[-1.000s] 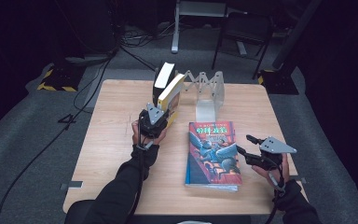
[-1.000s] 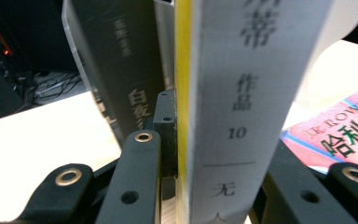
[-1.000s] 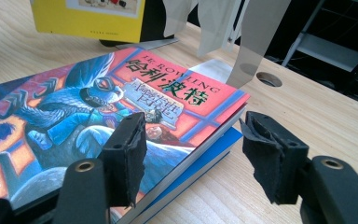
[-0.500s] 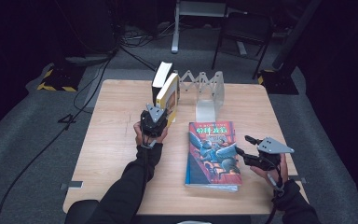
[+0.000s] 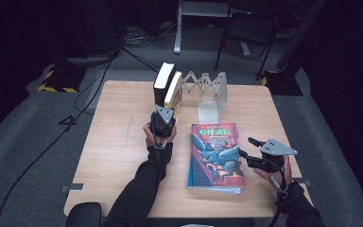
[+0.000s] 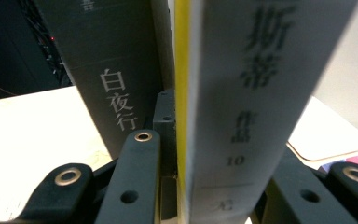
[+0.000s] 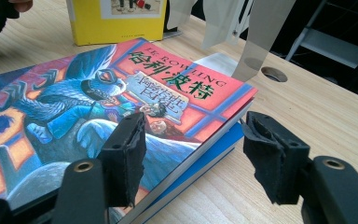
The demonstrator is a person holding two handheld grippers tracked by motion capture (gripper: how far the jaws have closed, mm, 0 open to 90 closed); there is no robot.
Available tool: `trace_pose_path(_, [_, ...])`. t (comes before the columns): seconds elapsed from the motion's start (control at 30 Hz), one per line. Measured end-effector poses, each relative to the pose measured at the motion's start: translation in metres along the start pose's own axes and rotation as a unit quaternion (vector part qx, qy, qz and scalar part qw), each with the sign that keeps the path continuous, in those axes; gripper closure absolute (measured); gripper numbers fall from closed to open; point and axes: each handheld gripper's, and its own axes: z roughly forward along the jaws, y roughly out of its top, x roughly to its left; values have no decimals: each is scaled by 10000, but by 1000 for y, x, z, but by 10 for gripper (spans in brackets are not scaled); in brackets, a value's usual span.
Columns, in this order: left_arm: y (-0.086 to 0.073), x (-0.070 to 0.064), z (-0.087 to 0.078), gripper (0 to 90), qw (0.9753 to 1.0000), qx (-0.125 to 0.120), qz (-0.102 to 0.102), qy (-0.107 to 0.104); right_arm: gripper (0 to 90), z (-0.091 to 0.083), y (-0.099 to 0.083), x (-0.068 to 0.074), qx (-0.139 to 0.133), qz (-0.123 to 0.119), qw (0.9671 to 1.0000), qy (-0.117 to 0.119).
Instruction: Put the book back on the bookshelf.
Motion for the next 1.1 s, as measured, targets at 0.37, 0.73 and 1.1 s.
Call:
trace_pose_path(0.37, [1,-4,7,743,9999,-39,-118,81,388,1,0,1,42,-5,10000,33])
trace_pose_path(0.73, [-3,-2,5,659,9996,-32,-252,-154,380,0,-1,-1,63,17,10000,57])
trace_pose_path(1.1, [-22,8,-10,549,9979,74,-490,-413,377,0,0,0,66,8,9999,95])
